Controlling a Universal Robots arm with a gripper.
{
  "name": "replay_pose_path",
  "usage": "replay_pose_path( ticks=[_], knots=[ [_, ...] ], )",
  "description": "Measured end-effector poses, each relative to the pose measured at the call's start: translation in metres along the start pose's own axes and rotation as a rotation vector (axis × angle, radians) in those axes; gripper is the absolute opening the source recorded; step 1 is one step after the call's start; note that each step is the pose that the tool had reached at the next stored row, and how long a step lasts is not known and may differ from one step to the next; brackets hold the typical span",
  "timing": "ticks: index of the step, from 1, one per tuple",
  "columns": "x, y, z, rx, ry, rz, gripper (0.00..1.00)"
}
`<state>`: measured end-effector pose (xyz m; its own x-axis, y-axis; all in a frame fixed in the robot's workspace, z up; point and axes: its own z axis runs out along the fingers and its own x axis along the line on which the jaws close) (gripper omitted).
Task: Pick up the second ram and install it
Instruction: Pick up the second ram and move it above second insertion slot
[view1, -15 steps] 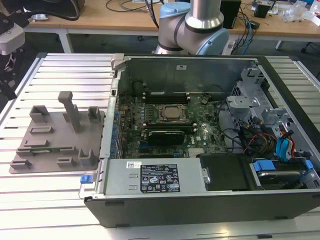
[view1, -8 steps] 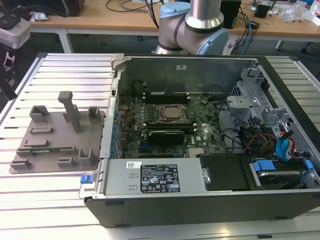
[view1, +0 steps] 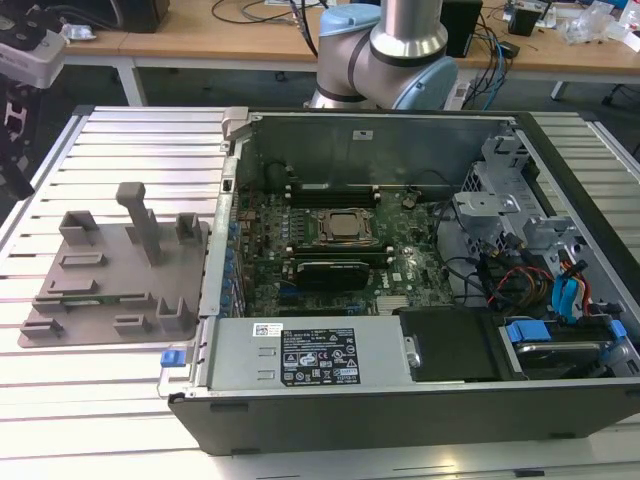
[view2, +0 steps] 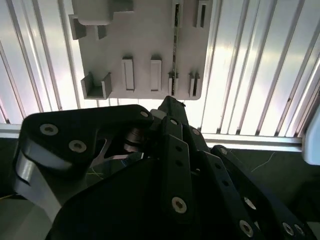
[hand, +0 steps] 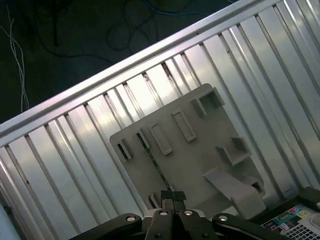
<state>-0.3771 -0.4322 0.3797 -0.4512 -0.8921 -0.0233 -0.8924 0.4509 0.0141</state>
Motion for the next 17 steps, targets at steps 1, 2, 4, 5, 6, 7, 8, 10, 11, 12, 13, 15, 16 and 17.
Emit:
replay_pose_path(
  ticks=[1,2,4,5,6,7,8,10,11,12,13,15,16,17],
  knots=[
    [0.0000,0.0000,0.0000,-0.0006,0.0003,-0.022,0.10],
    [0.0000,0.0000,0.0000,-0.0011,0.0007,-0.044,0.10],
    [0.0000,0.0000,0.0000,-0.0018,0.0011,-0.078,0.10],
    [0.0000,0.0000,0.0000,-0.0023,0.0014,-0.099,0.10],
    [0.0000,0.0000,0.0000,-0.0028,0.0016,-0.121,0.10],
    [0.0000,0.0000,0.0000,-0.0032,0.0020,-0.139,0.10],
    [0.0000,0.0000,0.0000,-0.0039,0.0023,-0.169,0.10],
    [0.0000,-0.0001,0.0000,-0.0052,0.0032,-0.224,0.10],
    [0.0000,-0.0001,0.0000,-0.0057,0.0035,-0.245,0.10],
    [0.0000,-0.0001,0.0000,-0.0064,0.0038,-0.270,0.10],
    [0.0000,-0.0001,0.0000,-0.0070,0.0042,-0.298,0.10],
    [0.0000,-0.0001,0.0000,-0.0080,0.0048,-0.342,0.10],
    [0.0000,-0.0001,0.0000,-0.0085,0.0052,-0.365,0.10],
    [0.0000,-0.0001,0.0000,-0.0089,0.0054,-0.380,0.10]
  ],
)
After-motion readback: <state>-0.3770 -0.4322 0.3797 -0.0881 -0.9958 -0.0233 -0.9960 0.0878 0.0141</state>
